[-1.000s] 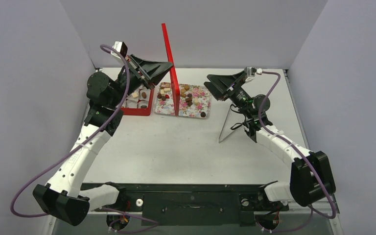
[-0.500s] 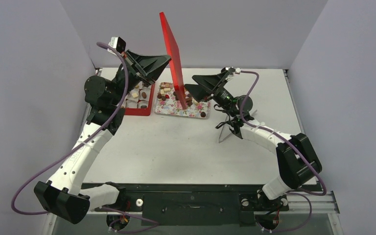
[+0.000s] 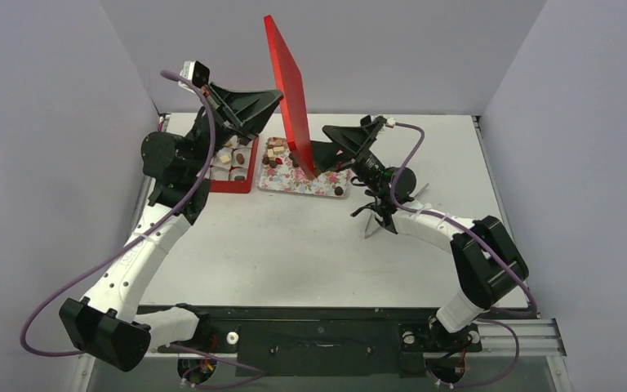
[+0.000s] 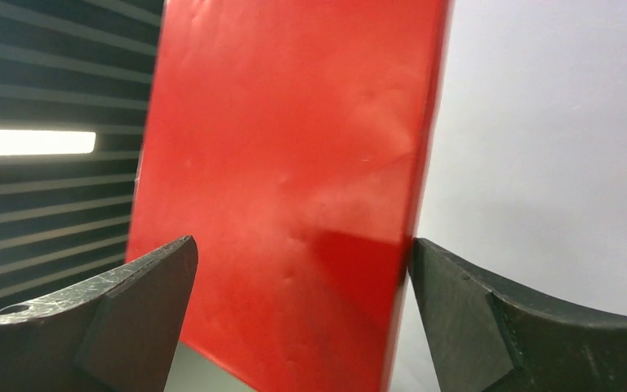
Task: Pack the chocolate
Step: Adjust the box lid at the center of the board.
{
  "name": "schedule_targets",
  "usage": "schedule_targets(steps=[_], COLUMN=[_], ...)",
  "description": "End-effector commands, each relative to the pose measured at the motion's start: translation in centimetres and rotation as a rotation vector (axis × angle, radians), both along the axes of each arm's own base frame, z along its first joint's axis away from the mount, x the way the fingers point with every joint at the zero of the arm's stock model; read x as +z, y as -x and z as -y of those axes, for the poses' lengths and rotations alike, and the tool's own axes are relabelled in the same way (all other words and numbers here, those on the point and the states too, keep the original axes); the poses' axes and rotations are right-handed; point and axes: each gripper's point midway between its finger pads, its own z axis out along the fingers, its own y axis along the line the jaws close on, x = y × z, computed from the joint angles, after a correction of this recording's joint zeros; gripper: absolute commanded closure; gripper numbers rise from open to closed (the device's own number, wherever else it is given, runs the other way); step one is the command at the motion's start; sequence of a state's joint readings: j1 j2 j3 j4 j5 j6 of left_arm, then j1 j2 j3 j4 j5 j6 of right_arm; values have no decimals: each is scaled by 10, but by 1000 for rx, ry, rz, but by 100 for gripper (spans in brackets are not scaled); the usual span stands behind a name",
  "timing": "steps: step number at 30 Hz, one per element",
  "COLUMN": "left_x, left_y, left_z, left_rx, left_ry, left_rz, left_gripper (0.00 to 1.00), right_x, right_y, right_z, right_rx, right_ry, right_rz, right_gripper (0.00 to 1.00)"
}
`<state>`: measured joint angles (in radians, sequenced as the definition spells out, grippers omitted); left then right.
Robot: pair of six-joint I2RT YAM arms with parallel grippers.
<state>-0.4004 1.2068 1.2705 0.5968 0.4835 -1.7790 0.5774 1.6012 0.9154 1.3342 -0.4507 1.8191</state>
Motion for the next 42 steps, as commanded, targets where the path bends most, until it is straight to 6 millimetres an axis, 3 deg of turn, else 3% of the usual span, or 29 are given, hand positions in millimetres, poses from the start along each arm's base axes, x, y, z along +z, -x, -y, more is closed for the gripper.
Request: schedule_targets(steps=[1, 6, 16, 27, 31, 32, 35, 39, 41, 42], left_x=[20, 10, -17, -48, -57, -63, -81, -114, -137, -150], left_y=[21, 23, 20, 9, 2, -2, -14, -40, -54, -61], left_z=[-7, -6, -15, -19, -25, -25, -29, -43, -57, -66], left_rx=[-21, -39, -69, -76, -53, -39, 20, 169, 258, 313], left_ry=[56, 30, 4, -71, -108, -133, -248, -469, -575, -641], left_rz=[110, 103, 91, 44, 34, 21, -17, -92, -155, -184], left_gripper=[100, 100, 100, 100, 100, 100, 88, 54, 28, 25], right_x=[55, 65, 70, 70, 67, 66, 61, 50, 42, 39], right_y=[34, 41, 50, 58, 58, 57, 54, 40, 30, 25], right_z=[26, 35, 52, 49, 48, 48, 49, 52, 54, 55], right_rx=[41, 59, 36, 33, 36, 34, 29, -19, -59, -87], right_ry=[-194, -226, -202, -132, -108, -101, -85, -25, 20, 46], right_rz=[152, 171, 205, 228, 216, 209, 194, 139, 105, 104], right_gripper=[5, 13, 47, 63, 82, 93, 100, 100, 100, 100])
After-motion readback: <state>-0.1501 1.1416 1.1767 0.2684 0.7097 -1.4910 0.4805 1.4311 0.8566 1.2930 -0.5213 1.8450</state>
